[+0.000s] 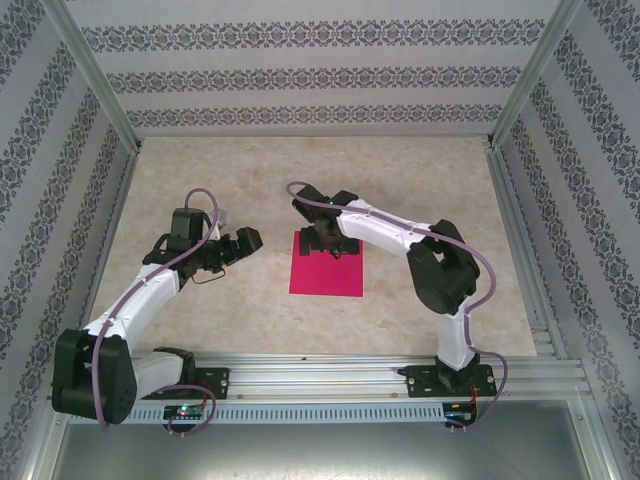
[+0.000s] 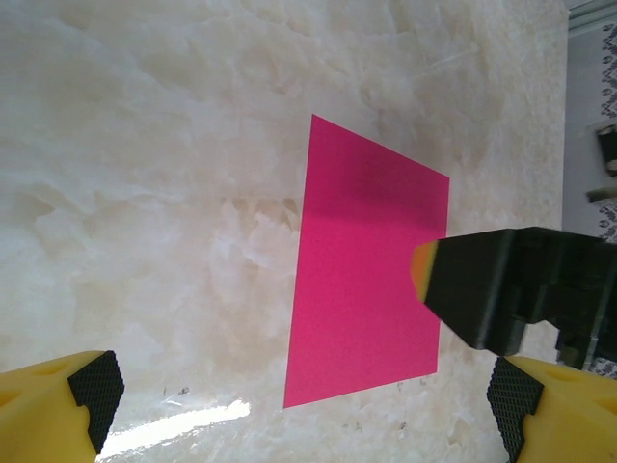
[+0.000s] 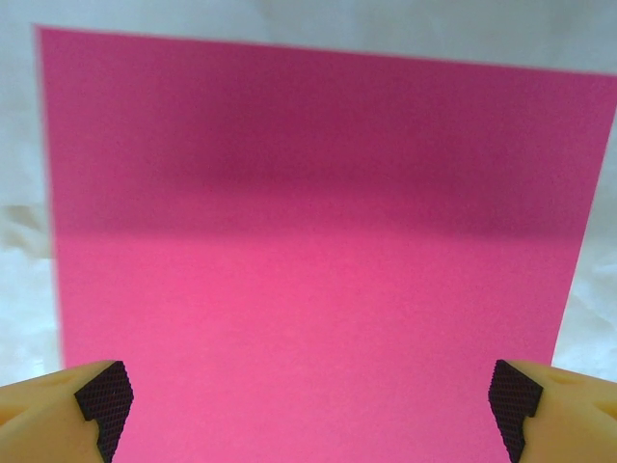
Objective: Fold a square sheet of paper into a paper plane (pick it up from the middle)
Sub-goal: Rotate the square sheet of paper at the center of the table.
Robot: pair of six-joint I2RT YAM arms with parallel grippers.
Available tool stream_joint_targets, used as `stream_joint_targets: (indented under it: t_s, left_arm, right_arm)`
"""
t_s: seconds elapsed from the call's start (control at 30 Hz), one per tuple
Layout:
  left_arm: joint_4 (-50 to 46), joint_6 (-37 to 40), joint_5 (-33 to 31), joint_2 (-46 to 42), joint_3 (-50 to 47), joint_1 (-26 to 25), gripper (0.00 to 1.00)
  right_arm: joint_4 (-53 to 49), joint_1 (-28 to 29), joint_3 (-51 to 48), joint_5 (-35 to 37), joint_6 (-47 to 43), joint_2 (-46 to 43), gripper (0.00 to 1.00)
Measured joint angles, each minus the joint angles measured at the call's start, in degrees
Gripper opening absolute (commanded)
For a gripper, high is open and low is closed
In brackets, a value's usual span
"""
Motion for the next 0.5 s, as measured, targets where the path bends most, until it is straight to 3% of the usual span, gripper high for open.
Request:
stream_joint_targets:
  t_s: [0.5]
  left_arm:
    - [-0.11,1.57,0.92,1.01,0.96,-0.04,1.00]
  right_arm:
    - [-0.81,0.00,0.46,-2.38,-2.93,6.34,0.97]
